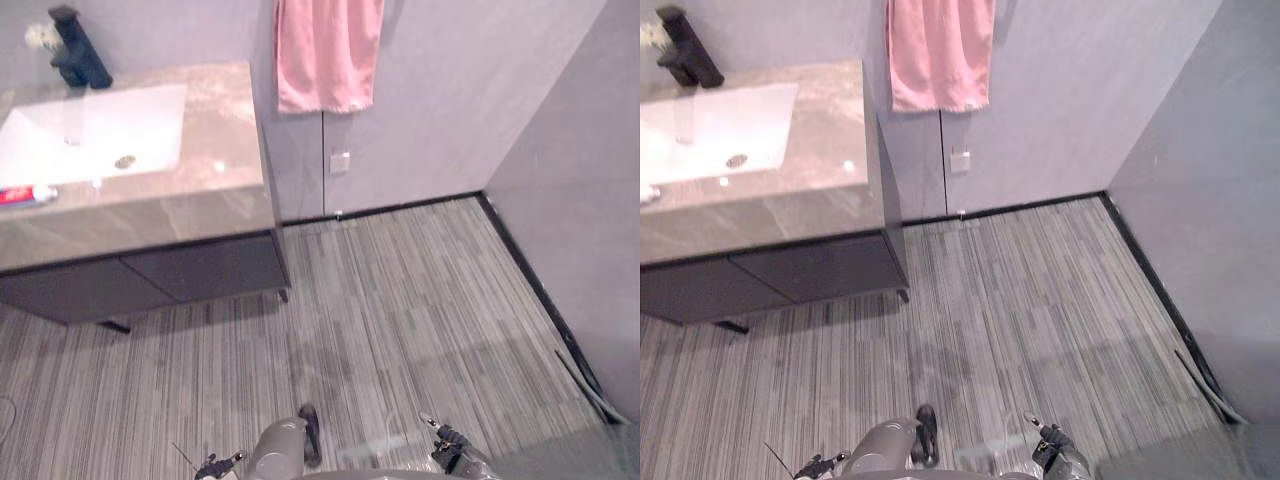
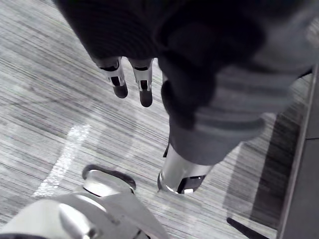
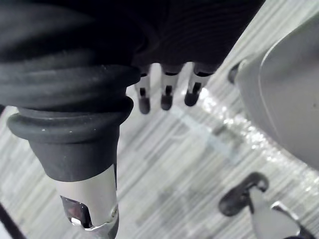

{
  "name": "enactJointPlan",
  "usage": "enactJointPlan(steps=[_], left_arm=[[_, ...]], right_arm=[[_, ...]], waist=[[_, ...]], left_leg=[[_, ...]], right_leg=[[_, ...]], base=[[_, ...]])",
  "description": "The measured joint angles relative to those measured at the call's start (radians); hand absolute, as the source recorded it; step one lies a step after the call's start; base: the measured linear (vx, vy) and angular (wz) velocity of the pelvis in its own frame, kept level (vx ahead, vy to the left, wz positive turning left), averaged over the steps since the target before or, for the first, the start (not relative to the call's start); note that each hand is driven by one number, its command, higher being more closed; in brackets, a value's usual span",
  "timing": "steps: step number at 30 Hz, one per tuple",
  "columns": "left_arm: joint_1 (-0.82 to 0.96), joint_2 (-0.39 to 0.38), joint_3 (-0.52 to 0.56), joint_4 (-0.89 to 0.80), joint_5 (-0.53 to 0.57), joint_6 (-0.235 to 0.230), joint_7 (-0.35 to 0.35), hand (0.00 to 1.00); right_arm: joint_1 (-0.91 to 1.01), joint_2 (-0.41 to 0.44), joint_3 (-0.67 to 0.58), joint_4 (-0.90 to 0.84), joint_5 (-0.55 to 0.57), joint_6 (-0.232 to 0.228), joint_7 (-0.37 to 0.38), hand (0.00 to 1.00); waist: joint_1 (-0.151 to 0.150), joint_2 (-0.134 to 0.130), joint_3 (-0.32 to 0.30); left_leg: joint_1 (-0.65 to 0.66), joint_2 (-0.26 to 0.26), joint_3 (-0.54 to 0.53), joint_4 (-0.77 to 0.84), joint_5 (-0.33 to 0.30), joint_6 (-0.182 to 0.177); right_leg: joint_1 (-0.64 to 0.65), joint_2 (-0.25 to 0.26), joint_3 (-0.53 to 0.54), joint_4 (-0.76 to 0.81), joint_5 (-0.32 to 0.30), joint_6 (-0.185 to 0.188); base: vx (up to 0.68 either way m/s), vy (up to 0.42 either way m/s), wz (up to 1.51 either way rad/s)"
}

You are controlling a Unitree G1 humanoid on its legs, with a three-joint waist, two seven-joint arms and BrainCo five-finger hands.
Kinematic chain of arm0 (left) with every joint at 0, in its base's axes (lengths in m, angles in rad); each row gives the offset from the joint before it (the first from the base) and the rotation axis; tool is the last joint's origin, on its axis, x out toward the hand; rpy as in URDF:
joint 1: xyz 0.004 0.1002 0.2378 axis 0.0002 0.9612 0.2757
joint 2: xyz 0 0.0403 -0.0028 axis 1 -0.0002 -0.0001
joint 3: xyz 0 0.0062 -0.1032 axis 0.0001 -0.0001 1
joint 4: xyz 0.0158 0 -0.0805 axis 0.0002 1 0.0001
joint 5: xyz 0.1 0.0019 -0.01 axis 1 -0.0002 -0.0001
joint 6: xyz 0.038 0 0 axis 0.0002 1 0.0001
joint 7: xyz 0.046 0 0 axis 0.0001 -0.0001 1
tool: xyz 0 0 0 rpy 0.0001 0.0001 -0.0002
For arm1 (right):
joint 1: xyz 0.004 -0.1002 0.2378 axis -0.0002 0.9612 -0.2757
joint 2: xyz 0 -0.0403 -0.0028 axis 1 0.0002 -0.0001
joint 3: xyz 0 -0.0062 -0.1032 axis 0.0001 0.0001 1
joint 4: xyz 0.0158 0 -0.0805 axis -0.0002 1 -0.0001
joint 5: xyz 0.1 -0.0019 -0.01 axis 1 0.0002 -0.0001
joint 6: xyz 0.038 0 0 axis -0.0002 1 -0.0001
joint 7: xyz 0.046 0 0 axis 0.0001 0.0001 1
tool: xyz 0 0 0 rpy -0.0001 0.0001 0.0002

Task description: Organize washtable

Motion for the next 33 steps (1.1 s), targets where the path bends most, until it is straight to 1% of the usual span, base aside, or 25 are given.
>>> enactJointPlan(steps=[1, 2, 3, 4, 5, 7, 9, 10, 11, 12, 13, 14, 15, 17, 18, 19, 20, 21, 22, 23, 25, 28, 30, 32, 33], left_arm=[[0.001, 0.003, -0.026, 0.0, 0.0, 0.002, 0.0, 0.0], [0.006, 0.003, -0.033, 0.0, 0.0, 0.002, 0.0, 0.0], [0.009, 0.003, -0.033, 0.0, 0.0, 0.002, 0.0, 0.0], [0.009, 0.002, -0.033, 0.001, 0.0, 0.003, 0.001, 0.0], [0.007, 0.004, -0.034, 0.0, 0.0, 0.003, 0.001, 0.0], [-0.004, 0.002, -0.033, -0.003, 0.0, 0.002, 0.0, 0.0], [-0.009, -0.012, -0.033, -0.002, 0.001, 0.002, 0.001, 0.0], [-0.013, -0.014, -0.034, -0.002, 0.001, 0.002, 0.001, 0.0], [-0.021, -0.023, -0.034, -0.001, 0.001, 0.002, 0.001, 0.0], [-0.029, -0.026, -0.033, -0.001, 0.001, 0.001, 0.003, 0.0], [-0.029, -0.025, -0.031, -0.001, 0.002, 0.0, 0.003, 0.0], [-0.018, -0.023, -0.017, 0.001, 0.01, 0.001, 0.004, 0.0], [0.001, -0.025, 0.012, 0.001, 0.023, 0.001, 0.005, 0.0], [0.012, -0.027, 0.022, 0.002, 0.029, 0.001, 0.005, 0.0], [0.011, -0.04, 0.028, 0.004, 0.04, 0.0, 0.002, 0.0], [0.008, -0.043, 0.028, 0.005, 0.041, 0.0, 0.002, 0.0], [0.004, -0.049, 0.027, 0.005, 0.043, 0.0, 0.003, 0.0], [0.002, -0.041, 0.027, 0.005, 0.043, -0.001, 0.003, 0.0], [-0.003, -0.043, 0.025, 0.007, 0.034, -0.001, 0.001, 0.0], [-0.01, -0.046, 0.025, 0.008, 0.009, -0.004, 0.001, 0.0], [-0.019, -0.046, 0.026, 0.009, -0.027, -0.007, 0.001, 0.0], [-0.022, -0.047, 0.014, 0.0, -0.082, -0.017, -0.004, 0.0], [-0.023, -0.046, 0.011, -0.005, -0.102, -0.021, -0.007, 0.0], [-0.025, -0.047, 0.008, -0.006, -0.115, -0.024, -0.005, 0.0], [-0.025, -0.049, 0.007, -0.006, -0.121, -0.024, -0.004, 0.0]], right_arm=[[0.001, 0.001, 0.001, 0.0, 0.006, -0.001, -0.001, 0.0], [0.002, -0.006, 0.004, -0.015, 0.013, -0.012, -0.003, 0.0], [0.003, -0.012, 0.007, -0.018, 0.017, -0.015, -0.003, 0.0], [0.002, -0.023, 0.006, -0.021, 0.023, -0.02, -0.002, 0.0], [0.002, -0.022, 0.003, -0.023, 0.034, -0.02, -0.002, 0.0], [0.017, -0.021, -0.002, -0.022, 0.037, -0.019, -0.003, 0.0], [0.035, -0.02, -0.002, -0.022, 0.039, -0.007, -0.005, 0.0], [0.033, -0.02, -0.016, -0.023, 0.047, -0.002, -0.004, 0.0], [0.026, -0.025, -0.033, -0.023, 0.052, 0.0, -0.005, 0.0], [0.023, -0.028, -0.044, -0.026, 0.054, 0.0, -0.006, 0.0], [0.02, -0.025, -0.044, -0.026, 0.054, 0.0, -0.006, 0.0], [0.017, -0.016, -0.044, -0.026, 0.054, 0.002, -0.004, 0.0], [0.021, -0.012, -0.047, -0.026, 0.054, 0.002, -0.004, 0.0], [0.022, -0.015, -0.049, -0.037, 0.054, 0.001, -0.002, 0.0], [0.022, -0.019, -0.05, -0.04, 0.052, 0.0, -0.001, 0.0], [0.022, -0.022, -0.052, -0.04, 0.052, 0.0, -0.001, 0.0], [0.024, -0.028, -0.055, -0.043, 0.051, 0.001, -0.001, 0.0], [0.025, -0.032, -0.055, -0.044, 0.051, 0.003, -0.001, 0.0], [0.032, -0.04, -0.044, -0.041, 0.051, 0.002, -0.003, 0.0], [0.038, -0.044, -0.037, -0.036, 0.052, 0.002, -0.008, 0.0], [0.039, -0.057, -0.046, -0.019, 0.053, 0.001, -0.015, 0.0], [0.039, -0.07, -0.072, -0.006, 0.053, 0.001, -0.025, 0.0], [0.027, -0.069, -0.078, -0.014, 0.054, 0.001, -0.025, 0.0], [0.027, -0.068, -0.079, -0.023, 0.058, 0.0, -0.026, 0.0], [0.037, -0.065, -0.08, -0.025, 0.067, 0.0, -0.027, 0.0]], waist=[[-0.009, 0.001, 0.001], [-0.025, 0.016, 0.005], [-0.029, 0.032, 0.012], [-0.042, 0.038, 0.013], [-0.053, 0.038, 0.016], [-0.059, 0.035, 0.018], [-0.08, 0.045, 0.024], [-0.081, 0.05, 0.028], [-0.08, 0.057, 0.036], [-0.078, 0.064, 0.054], [-0.075, 0.06, 0.066], [-0.075, 0.041, 0.073], [-0.077, 0.032, 0.07], [-0.079, 0.033, 0.064], [-0.076, 0.049, 0.059], [-0.077, 0.055, 0.056], [-0.078, 0.066, 0.048], [-0.078, 0.073, 0.044], [-0.081, 0.084, 0.042], [-0.079, 0.087, 0.049], [-0.079, 0.084, 0.053], [-0.074, 0.079, 0.055], [-0.074, 0.078, 0.055], [-0.074, 0.077, 0.056], [-0.073, 0.077, 0.056]], left_leg=[[0.067, -0.019, 0.0, -0.046, -0.005, 0.0], [0.145, -0.025, -0.002, -0.105, -0.004, 0.0], [0.185, -0.027, -0.001, -0.133, -0.003, 0.0], [0.249, -0.027, 0.0, -0.18, -0.003, -0.001], [0.287, -0.026, -0.003, -0.201, -0.003, -0.001], [0.327, -0.027, -0.007, -0.218, -0.003, -0.001], [0.364, -0.018, -0.031, -0.245, -0.003, -0.002], [0.373, -0.013, -0.033, -0.255, -0.005, -0.006], [0.385, 0.003, -0.033, -0.265, -0.016, -0.031], [0.413, 0.022, -0.036, -0.283, -0.033, -0.058], [0.439, 0.033, -0.035, -0.299, -0.044, -0.08], [0.479, 0.04, -0.034, -0.314, -0.06, -0.109], [0.524, 0.059, -0.034, -0.331, -0.078, -0.138], [0.555, 0.086, -0.033, -0.327, -0.08, -0.145], [0.53, 0.134, -0.034, -0.243, -0.057, -0.182], [0.508, 0.155, -0.039, -0.188, -0.045, -0.199], [0.442, 0.195, -0.055, -0.033, -0.012, -0.211], [0.4, 0.219, -0.069, 0.058, 0.017, -0.205], [0.316, 0.266, -0.094, 0.251, 0.1, -0.214], [0.235, 0.31, -0.093, 0.434, 0.087, -0.213], [0.161, 0.324, -0.072, 0.553, 0.041, -0.208], [0.08, 0.321, 0.014, 0.453, 0.034, -0.204], [0.033, 0.288, 0.014, 0.268, 0.034, -0.204], [0.021, 0.226, -0.019, -0.013, 0.046, -0.209], [0.02, 0.195, -0.04, -0.135, 0.061, -0.224]], right_leg=[[-0.085, -0.023, -0.037, 0.211, -0.003, -0.015], [-0.141, -0.026, -0.102, 0.35, -0.034, -0.053], [-0.165, -0.023, -0.139, 0.394, -0.057, -0.076], [-0.2, -0.01, -0.216, 0.419, -0.107, -0.072], [-0.224, 0.007, -0.295, 0.365, -0.157, -0.053], [-0.25, 0.019, -0.411, 0.213, -0.217, -0.075], [-0.27, 0.049, -0.467, -0.101, -0.217, -0.083], [-0.28, 0.055, -0.467, -0.182, -0.206, -0.073], [-0.29, 0.064, -0.466, -0.293, -0.164, -0.071], [-0.302, 0.065, -0.468, -0.425, -0.084, -0.068], [-0.305, 0.059, -0.471, -0.512, -0.02, -0.054], [-0.303, 0.051, -0.463, -0.573, 0.03, -0.054], [-0.307, 0.052, -0.453, -0.546, 0.095, -0.079], [-0.331, 0.075, -0.43, -0.453, 0.117, -0.106], [-0.36, 0.097, -0.422, -0.358, 0.028, -0.149], [-0.361, 0.106, -0.422, -0.344, 0.003, -0.155], [-0.356, 0.133, -0.419, -0.332, -0.041, -0.165], [-0.346, 0.147, -0.42, -0.333, -0.053, -0.163], [-0.311, 0.174, -0.421, -0.347, -0.082, -0.169], [-0.258, 0.202, -0.421, -0.375, -0.093, -0.183], [-0.151, 0.224, -0.424, -0.44, -0.106, -0.179], [-0.015, 0.235, -0.421, -0.534, -0.122, -0.154], [0.018, 0.233, -0.41, -0.556, -0.135, -0.131], [0.049, 0.22, -0.406, -0.565, -0.153, -0.103], [0.074, 0.209, -0.405, -0.568, -0.166, -0.084]], base=[[0.39, 0.196, -0.04], [0.46, 0.213, -0.06], [0.39, 0.143, -0.12], [0.46, 0.121, -0.01], [0.37, 0.052, 0.07], [0.36, -0.037, 0.19], [0.39, -0.108, 0.4], [0.28, -0.11, 0.38], [0.35, -0.174, 0.26], [0.35, -0.193, 0.21], [0.44, -0.271, 0.1], [0.41, -0.291, -0.03], [0.45, -0.327, -0.1], [0.5, -0.415, -0.22], [0.51, -0.462, -0.33], [0.52, -0.482, -0.44], [0.43, -0.378, -0.31], [0.63, -0.47, -0.31], [0.51, -0.327, -0.25], [0.57, -0.312, -0.21], [0.46, -0.197, -0.07], [0.3, -0.103, -0.05], [0.26, -0.005, -0.19], [0.28, 0.112, -0.08], [0.31, 0.183, 0.02]])
